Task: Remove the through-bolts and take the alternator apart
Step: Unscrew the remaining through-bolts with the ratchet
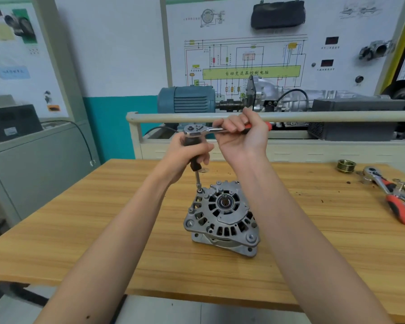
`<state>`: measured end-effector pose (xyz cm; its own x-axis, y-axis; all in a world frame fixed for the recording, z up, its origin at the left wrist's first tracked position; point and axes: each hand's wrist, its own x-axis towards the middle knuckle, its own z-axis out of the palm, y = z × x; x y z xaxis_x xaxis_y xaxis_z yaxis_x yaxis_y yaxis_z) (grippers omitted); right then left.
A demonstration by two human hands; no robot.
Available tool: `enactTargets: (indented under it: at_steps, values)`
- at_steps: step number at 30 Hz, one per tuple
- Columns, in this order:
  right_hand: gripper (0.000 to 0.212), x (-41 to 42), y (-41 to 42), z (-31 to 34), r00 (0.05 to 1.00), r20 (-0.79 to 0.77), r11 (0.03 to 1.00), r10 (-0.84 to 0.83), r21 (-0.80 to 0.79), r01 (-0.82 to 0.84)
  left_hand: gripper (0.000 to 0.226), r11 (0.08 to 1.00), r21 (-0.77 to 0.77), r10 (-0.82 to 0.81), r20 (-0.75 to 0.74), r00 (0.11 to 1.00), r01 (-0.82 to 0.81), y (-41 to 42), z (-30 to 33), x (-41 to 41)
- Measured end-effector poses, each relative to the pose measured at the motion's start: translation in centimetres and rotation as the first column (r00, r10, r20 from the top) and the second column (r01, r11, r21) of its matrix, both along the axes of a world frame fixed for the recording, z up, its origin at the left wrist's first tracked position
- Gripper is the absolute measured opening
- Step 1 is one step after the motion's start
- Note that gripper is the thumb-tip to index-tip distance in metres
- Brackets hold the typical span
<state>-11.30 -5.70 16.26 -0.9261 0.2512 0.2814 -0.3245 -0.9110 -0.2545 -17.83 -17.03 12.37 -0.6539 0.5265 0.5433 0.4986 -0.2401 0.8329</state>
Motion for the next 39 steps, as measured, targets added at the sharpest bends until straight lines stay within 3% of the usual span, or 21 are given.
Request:
enactTargets:
  at_steps: [4,7,11,14,17,20,22,26,29,32,34,36,39]
  values:
    - [0.042,0.2,-0.9,-0.5,0.996,-0.042,0.994,-0.081,0.068,0.084,0.038,0.997,0.031,-0.072,0.128,0.989,0.069,0.7,0.1,-0.2]
    - [0.039,1.2,-2.7,-2.7,0.947,-0.24,0.952,-0.216,0.164,0.259,0.031,0.988,0.14,0.045,0.14,0.989,-0.064,1.2,-0.7,0.0]
    - [0.033,1.9,-4.7,-4.4,0.779,-0.468,0.765,-0.418,0.28,0.579,0.026,0.936,0.2,0.249,0.207,0.946,-0.29,1.8,-0.9,0.5]
    - [0.04,1.4,-3.4,-3.2,0.868,-0.409,0.856,-0.282,0.3,0.42,0.021,0.948,0.191,0.22,0.186,0.958,-0.255,1.6,-0.9,0.3]
    - [0.053,-0.5,-0.7,-0.8,0.986,-0.162,0.956,-0.031,0.283,0.076,0.033,0.978,0.158,0.117,0.118,0.986,-0.135,0.8,-1.0,-0.2]
    - [0.048,-2.8,0.9,1.5,0.982,0.053,0.948,0.181,0.257,-0.188,0.029,0.992,0.118,0.038,0.036,0.999,-0.042,0.2,-0.8,-0.4]
    - [0.042,-3.8,0.8,2.3,0.965,0.113,0.928,0.235,0.269,-0.258,0.03,0.993,0.114,0.015,0.021,1.0,-0.017,0.0,-0.7,-0.4]
    - [0.047,-3.1,-0.5,1.6,0.991,0.05,0.957,0.12,0.258,-0.129,0.04,0.987,0.159,-0.043,0.158,0.986,0.017,0.5,-1.0,-0.6]
    - [0.048,-0.8,-2.1,-1.1,0.976,-0.187,0.958,-0.116,0.237,0.16,0.033,0.976,0.17,0.102,0.186,0.977,-0.134,1.0,-1.2,-0.7]
    - [0.039,1.1,-4.3,-3.7,0.821,-0.449,0.806,-0.352,0.301,0.51,0.038,0.933,0.197,0.268,0.182,0.946,-0.302,1.5,-1.3,-0.5]
    - [0.038,1.3,-5.0,-4.3,0.73,-0.55,0.694,-0.404,0.336,0.637,0.051,0.901,0.188,0.359,0.183,0.915,-0.391,1.7,-1.1,-0.1]
    - [0.037,1.0,-4.5,-3.7,0.77,-0.535,0.731,-0.347,0.36,0.579,0.039,0.915,0.186,0.325,0.181,0.928,-0.357,1.5,-1.2,-0.1]
    - [0.049,-0.2,-1.8,-1.4,0.96,-0.272,0.906,-0.068,0.386,0.174,0.027,0.975,0.175,0.122,0.116,0.986,-0.141,0.3,-1.3,-0.3]
